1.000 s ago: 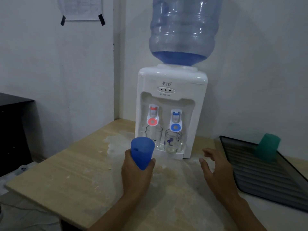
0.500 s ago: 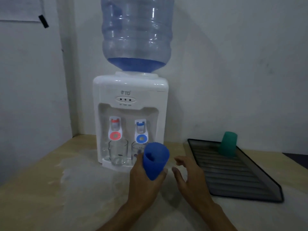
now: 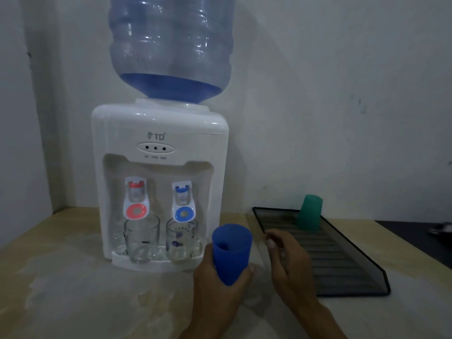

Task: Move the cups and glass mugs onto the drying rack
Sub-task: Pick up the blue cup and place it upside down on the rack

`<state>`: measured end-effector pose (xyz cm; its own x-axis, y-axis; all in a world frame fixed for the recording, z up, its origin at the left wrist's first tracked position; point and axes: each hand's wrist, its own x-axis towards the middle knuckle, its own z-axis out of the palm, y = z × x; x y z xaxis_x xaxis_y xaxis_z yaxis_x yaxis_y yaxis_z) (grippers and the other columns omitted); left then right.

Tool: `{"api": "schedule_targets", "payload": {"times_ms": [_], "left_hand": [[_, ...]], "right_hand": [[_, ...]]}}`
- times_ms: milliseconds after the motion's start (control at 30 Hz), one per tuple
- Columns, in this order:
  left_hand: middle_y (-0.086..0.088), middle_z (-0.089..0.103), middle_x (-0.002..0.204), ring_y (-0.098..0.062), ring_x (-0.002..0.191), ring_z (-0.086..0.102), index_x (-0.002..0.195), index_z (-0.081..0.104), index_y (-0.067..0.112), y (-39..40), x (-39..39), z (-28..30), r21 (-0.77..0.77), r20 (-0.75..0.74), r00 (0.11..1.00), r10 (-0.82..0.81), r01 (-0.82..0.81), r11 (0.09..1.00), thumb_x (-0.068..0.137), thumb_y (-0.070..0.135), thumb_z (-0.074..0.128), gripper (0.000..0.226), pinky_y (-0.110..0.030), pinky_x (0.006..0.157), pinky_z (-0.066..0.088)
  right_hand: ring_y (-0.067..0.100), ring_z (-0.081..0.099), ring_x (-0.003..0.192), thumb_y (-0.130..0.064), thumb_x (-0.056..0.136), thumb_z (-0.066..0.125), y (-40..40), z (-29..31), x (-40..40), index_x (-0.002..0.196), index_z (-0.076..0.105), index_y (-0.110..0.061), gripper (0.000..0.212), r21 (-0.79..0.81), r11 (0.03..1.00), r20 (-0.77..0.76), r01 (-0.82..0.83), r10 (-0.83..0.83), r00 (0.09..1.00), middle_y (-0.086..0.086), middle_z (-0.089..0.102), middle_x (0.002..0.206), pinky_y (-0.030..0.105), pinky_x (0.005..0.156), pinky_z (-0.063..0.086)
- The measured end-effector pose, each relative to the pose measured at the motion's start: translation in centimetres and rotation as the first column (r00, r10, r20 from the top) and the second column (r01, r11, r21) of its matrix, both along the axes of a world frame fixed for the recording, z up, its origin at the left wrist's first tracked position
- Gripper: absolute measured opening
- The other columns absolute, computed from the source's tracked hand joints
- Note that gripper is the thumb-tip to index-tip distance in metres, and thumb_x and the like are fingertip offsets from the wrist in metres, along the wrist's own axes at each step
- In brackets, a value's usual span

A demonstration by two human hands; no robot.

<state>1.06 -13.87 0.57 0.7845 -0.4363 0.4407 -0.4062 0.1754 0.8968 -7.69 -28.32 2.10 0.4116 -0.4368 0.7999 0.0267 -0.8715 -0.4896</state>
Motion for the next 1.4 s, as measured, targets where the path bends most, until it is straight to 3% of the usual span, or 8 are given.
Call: {"api": "schedule_targets", "payload": {"times_ms": [133,233,300,567,833,1067,1200,1400], "left_hand": [[0.018,0.07,0.104,0.009,0.095,0.065,0.107,0.056,0.045,0.4,0.2,-0.2,0.071,-0.03,0.999,-0.042,0.044,0.997,0.069,0.04,0.094,0.054,-0.022,0.083,0.057],[0.016,0.07,0.107,0.009,0.099,0.064,0.113,0.055,0.046,0.7,-0.3,0.0,0.12,-0.02,0.991,-0.133,0.134,0.984,0.07,0.042,0.092,0.057,-0.018,0.082,0.056],[0.014,0.07,0.109,0.008,0.101,0.065,0.116,0.052,0.047,0.8,-0.6,0.1,0.142,-0.026,0.98,-0.199,0.2,0.969,0.073,0.04,0.091,0.059,-0.016,0.081,0.057],[0.006,0.078,0.109,-0.006,0.097,0.075,0.121,0.065,0.036,1.1,-0.2,0.5,0.089,-0.237,0.893,-0.383,0.412,0.907,0.072,0.038,0.093,0.057,-0.026,0.08,0.063],[-0.012,0.08,0.116,-0.03,0.111,0.076,0.12,0.073,0.008,0.9,-0.1,0.8,-0.124,-0.461,0.675,-0.575,0.593,0.796,0.077,0.024,0.09,0.049,-0.05,0.103,0.058],[-0.01,0.081,0.113,-0.026,0.109,0.077,0.115,0.076,0.012,1.0,0.6,1.2,-0.173,-0.419,0.754,-0.506,0.481,0.86,0.063,0.037,0.092,0.06,-0.048,0.102,0.058],[-0.011,0.082,0.11,-0.029,0.108,0.077,0.115,0.075,0.008,1.0,0.4,1.2,-0.17,-0.448,0.738,-0.505,0.484,0.858,0.067,0.034,0.096,0.059,-0.046,0.1,0.059],[-0.016,0.081,0.101,-0.03,0.094,0.079,0.111,0.074,0.005,0.7,-0.6,1.2,-0.127,-0.504,0.738,-0.449,0.45,0.884,0.075,0.043,0.078,0.053,-0.044,0.089,0.062]], "right_hand": [[0.007,0.066,0.11,-0.053,0.092,0.057,0.9,0.6,-0.3,0.129,0.061,-0.02,0.049,0.162,0.973,-0.056,-0.164,0.175,0.983,-0.009,0.07,0.115,0.022,0.089,0.054],[0.008,0.064,0.122,-0.078,0.071,0.069,1.6,1.3,-0.5,0.143,0.05,-0.032,0.087,0.473,0.807,-0.122,-0.353,0.457,0.881,-0.015,0.066,0.131,0.027,0.097,0.055],[0.013,0.063,0.126,-0.078,0.064,0.076,1.7,1.7,-0.5,0.144,0.051,-0.031,0.097,0.589,0.704,-0.127,-0.397,0.566,0.814,-0.011,0.065,0.138,0.033,0.1,0.056],[0.044,0.061,0.124,-0.054,0.073,0.085,1.4,2.5,-1.2,0.138,0.06,-0.008,0.083,0.676,0.514,0.081,-0.528,0.66,0.747,0.023,0.065,0.131,0.055,0.105,0.051],[0.036,0.069,0.114,-0.064,0.057,0.091,2.0,2.6,-1.6,0.122,0.075,-0.02,0.08,0.743,0.327,0.304,-0.583,0.611,0.731,0.019,0.069,0.129,0.047,0.091,0.06],[0.042,0.058,0.131,-0.047,0.075,0.086,2.3,2.1,-0.8,0.148,0.052,-0.014,0.087,0.725,0.35,0.229,-0.593,0.69,0.687,0.021,0.06,0.142,0.058,0.11,0.046],[0.041,0.06,0.128,-0.041,0.071,0.09,2.0,1.7,-0.8,0.144,0.056,-0.012,0.086,0.738,0.31,0.248,-0.599,0.7,0.669,0.021,0.062,0.139,0.05,0.105,0.052],[0.041,0.062,0.115,-0.045,0.06,0.096,1.0,1.9,-1.0,0.134,0.065,-0.006,0.088,0.72,0.191,0.503,-0.667,0.52,0.691,0.034,0.059,0.133,0.052,0.101,0.051]]}}
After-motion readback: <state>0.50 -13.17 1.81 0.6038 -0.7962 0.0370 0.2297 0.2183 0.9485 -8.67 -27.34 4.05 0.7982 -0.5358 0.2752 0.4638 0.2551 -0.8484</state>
